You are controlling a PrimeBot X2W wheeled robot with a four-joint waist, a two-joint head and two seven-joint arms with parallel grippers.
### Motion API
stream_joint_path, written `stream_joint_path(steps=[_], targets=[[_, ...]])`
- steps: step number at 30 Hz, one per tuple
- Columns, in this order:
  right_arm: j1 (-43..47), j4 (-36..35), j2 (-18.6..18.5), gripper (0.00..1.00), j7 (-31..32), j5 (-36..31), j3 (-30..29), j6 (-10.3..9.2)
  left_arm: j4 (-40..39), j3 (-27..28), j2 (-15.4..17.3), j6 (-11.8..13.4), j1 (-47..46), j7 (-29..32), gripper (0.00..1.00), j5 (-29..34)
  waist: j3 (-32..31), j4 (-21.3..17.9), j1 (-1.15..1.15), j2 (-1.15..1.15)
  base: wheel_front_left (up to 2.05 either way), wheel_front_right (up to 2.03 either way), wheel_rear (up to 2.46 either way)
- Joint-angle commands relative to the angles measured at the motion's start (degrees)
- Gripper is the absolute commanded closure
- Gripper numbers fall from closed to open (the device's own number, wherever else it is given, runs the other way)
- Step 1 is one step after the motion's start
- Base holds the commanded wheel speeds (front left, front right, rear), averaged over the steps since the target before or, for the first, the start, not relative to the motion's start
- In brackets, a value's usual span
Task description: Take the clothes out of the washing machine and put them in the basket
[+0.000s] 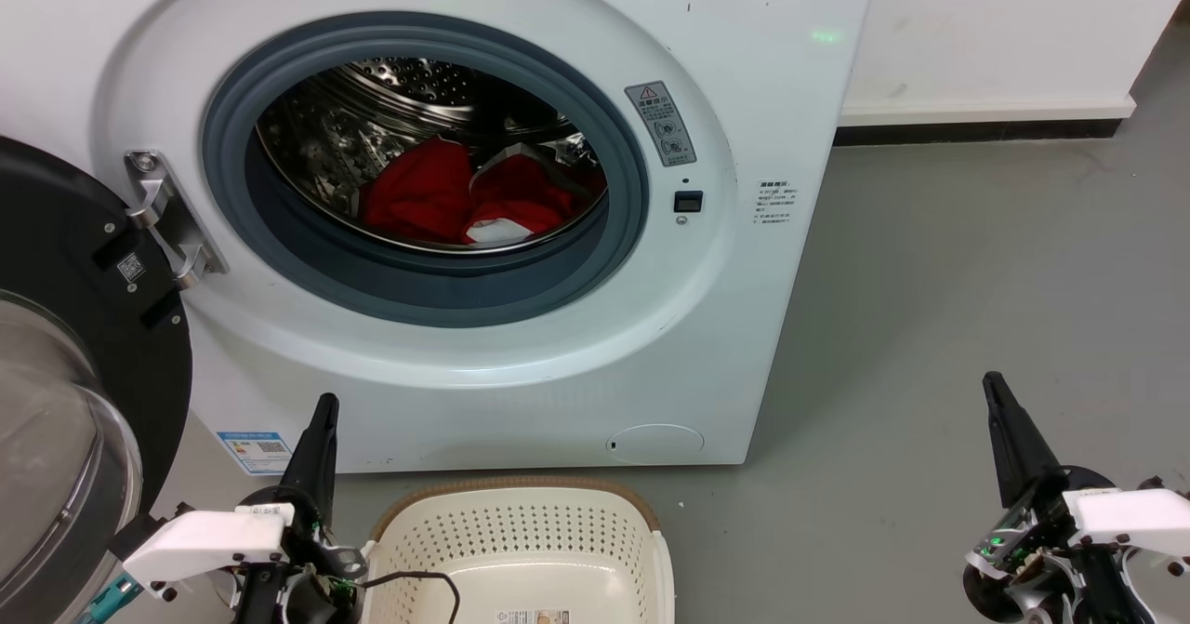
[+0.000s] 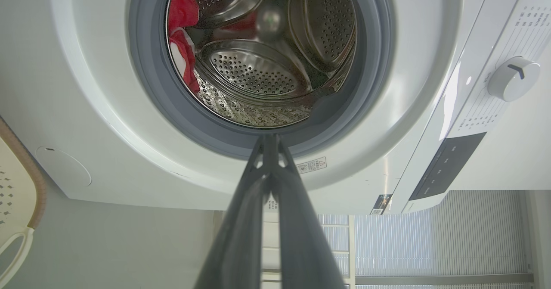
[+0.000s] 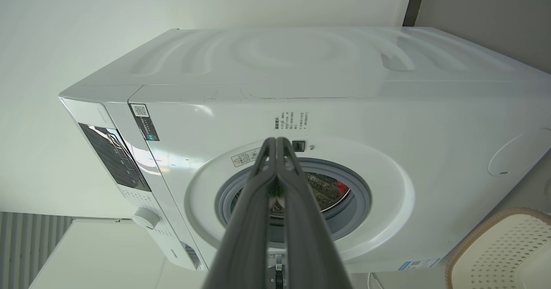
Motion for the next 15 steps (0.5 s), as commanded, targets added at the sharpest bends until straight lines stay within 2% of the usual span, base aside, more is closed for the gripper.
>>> stream_joint_path(steps=[1,2,15], targets=[[-0.74,0.05,0.19,1.0,0.04,-0.26,0.03,-0.02,-0.11,0.19,-0.11,-0.26,-0.31,0.23,1.0,-0.06,0.0,0.0,0.0,0.0,0.0,0.0,0.0],[0.23,0.34,0.01,0.0,-0.05,0.0,0.05,0.0,0.4,-0.09,-0.02,0.02,0.16,-0.12,0.0,0.03,0.0,0.0,0.0,0.0,0.0,0.0,0.0],[2.79,-0.59,0.08,0.0,-3.11,-1.25,0.97,0.0,-0.01,-0.42,-0.12,0.06,2.77,-3.2,0.0,2.41,0.06,-0.06,0.0,0.0,0.0,0.0,0.0]])
